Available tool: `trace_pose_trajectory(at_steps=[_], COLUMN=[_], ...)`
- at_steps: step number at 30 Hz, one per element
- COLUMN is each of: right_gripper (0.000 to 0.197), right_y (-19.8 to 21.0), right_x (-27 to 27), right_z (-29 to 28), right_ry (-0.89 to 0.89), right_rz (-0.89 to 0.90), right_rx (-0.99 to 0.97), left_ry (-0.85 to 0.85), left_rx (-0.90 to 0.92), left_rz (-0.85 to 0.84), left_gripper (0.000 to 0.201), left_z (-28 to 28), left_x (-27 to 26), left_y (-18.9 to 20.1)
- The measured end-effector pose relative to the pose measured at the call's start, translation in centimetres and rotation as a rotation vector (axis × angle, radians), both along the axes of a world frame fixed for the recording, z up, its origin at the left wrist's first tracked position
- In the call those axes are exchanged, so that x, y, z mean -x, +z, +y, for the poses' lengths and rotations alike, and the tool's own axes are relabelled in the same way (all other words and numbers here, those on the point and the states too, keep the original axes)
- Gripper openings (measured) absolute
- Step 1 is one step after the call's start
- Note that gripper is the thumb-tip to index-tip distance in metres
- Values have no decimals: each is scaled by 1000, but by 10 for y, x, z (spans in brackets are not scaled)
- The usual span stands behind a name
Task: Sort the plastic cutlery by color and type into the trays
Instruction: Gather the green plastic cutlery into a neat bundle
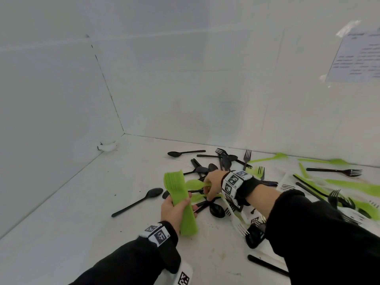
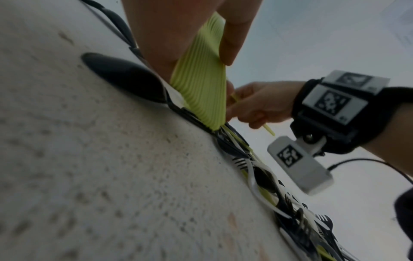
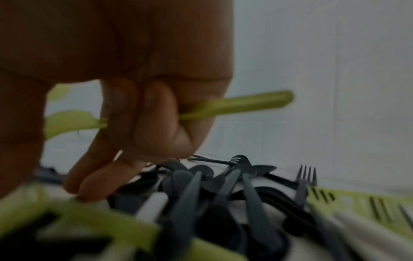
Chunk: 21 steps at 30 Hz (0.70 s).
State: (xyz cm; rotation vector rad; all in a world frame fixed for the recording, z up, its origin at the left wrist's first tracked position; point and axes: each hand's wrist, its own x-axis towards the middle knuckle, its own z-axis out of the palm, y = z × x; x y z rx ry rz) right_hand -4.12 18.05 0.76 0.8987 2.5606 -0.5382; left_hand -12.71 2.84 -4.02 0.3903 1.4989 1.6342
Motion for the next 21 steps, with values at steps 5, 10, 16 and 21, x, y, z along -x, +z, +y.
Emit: trace_pose_trajectory(at_steps=[5, 10, 16, 21], right_gripper=[24, 36, 33, 24], right_y=[-14, 0, 1, -13], right_x=[-7, -26, -48, -55], right_z=[-27, -37, -65, -97], right_ry=[-9, -225, -474, -545], right_rz=[62, 223, 626, 699], right_rx=[-49, 11, 70, 98], left_ry=[2, 2, -76, -126], left_rx=[-21, -19, -36, 8], left_rz=[-13, -26, -33, 48], left_gripper=[11, 8, 6, 24], left_z=[-5, -4, 1, 7], left_x=[-6, -13, -36, -53], left_y=[3, 0, 3, -4])
